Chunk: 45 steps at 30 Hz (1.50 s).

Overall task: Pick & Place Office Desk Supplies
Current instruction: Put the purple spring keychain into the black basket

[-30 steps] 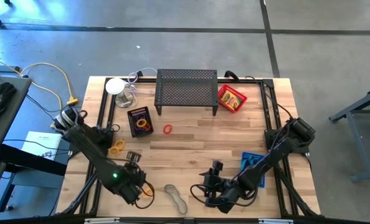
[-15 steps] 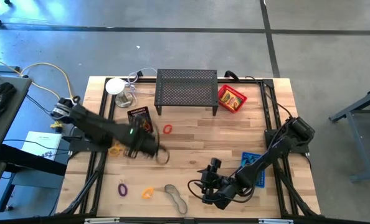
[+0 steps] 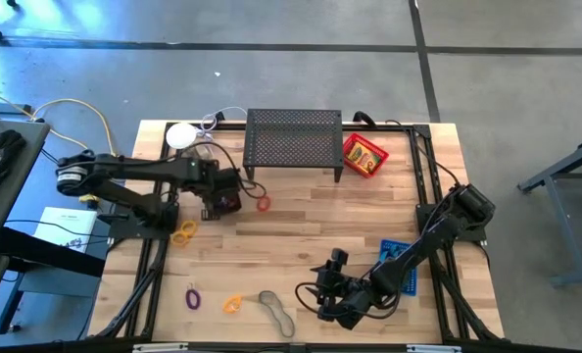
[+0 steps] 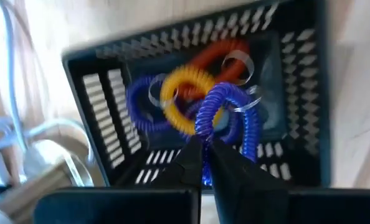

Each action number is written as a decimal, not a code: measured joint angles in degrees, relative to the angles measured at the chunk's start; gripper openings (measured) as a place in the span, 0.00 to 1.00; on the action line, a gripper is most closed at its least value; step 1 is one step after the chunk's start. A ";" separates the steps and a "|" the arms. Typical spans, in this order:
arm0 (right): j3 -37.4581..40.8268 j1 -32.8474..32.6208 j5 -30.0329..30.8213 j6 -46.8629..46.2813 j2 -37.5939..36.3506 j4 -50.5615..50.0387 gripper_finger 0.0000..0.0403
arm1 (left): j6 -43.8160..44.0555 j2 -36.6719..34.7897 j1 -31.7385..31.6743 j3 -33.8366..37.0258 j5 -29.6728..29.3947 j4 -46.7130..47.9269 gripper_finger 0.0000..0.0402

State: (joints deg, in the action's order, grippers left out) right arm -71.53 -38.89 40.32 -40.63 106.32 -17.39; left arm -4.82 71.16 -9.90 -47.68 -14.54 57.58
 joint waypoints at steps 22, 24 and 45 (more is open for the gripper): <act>2.80 0.07 -2.13 0.16 0.00 5.66 0.55 | 5.70 0.62 -2.44 0.63 -8.78 -2.33 0.29; 2.80 0.07 -2.17 0.16 0.00 5.67 0.55 | 5.72 0.61 -1.36 0.04 -12.80 -0.63 0.30; 2.80 -0.54 -5.36 -0.10 0.00 5.87 0.55 | 46.07 0.61 32.34 -3.61 17.01 16.82 0.30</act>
State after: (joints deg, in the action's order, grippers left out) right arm -68.73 -39.44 34.96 -40.73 106.32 -11.52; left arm 41.25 71.77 22.44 -51.29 2.48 74.40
